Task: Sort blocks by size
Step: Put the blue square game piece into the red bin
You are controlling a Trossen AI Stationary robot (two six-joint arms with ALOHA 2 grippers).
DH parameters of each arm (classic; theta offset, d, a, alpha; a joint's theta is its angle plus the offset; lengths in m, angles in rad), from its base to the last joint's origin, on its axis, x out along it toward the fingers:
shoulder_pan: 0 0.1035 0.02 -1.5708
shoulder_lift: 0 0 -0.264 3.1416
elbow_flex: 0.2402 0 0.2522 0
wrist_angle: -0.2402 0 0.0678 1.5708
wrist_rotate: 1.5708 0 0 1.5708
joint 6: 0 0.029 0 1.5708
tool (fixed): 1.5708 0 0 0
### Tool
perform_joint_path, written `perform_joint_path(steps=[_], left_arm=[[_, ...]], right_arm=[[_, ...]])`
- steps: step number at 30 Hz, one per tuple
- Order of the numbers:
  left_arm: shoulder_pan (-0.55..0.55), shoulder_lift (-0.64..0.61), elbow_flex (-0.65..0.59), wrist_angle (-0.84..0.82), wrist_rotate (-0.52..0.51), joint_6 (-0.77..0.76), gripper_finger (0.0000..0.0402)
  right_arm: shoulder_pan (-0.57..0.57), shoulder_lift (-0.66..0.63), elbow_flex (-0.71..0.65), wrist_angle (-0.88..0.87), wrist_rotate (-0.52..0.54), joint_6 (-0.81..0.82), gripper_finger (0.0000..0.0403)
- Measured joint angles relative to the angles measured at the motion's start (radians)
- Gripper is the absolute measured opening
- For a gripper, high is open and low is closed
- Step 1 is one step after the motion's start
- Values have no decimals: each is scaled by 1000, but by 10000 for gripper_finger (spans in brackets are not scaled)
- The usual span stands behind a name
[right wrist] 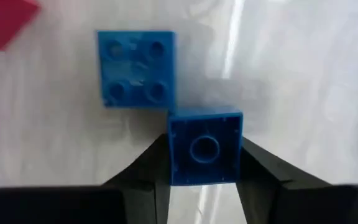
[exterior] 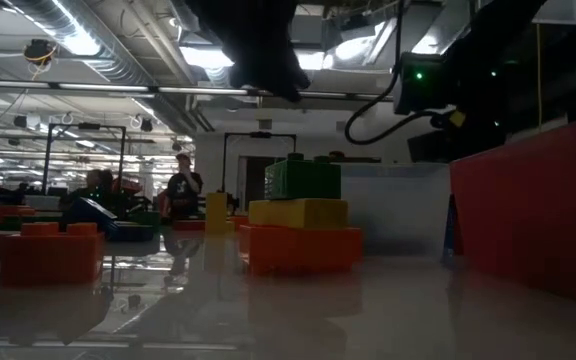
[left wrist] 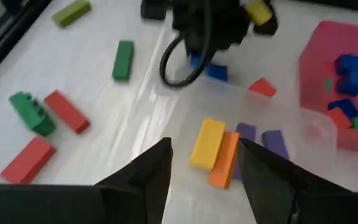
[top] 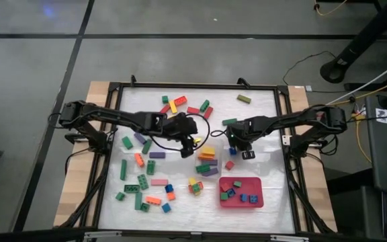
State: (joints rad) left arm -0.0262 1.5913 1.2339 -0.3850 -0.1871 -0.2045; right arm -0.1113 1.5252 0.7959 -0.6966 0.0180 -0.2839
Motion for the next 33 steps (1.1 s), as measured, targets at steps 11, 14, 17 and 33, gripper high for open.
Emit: perform_joint_path(steps=[11, 14, 17, 33], left_arm=[[112, -1, 0, -206, -3, -131, 168], [157, -1, 0, -253, -7, -130, 168], [199, -1, 0, -283, -8, -113, 168], [297, -2, -1, -294, -8, -20, 168]], right_arm=[[35, -6, 224, -347, 25, 130, 155], [98, -6, 282, -405, 16, 160, 155], [182, -7, 334, -436, 15, 211, 142], [659, -8, 409, -329, -30, 517, 148]])
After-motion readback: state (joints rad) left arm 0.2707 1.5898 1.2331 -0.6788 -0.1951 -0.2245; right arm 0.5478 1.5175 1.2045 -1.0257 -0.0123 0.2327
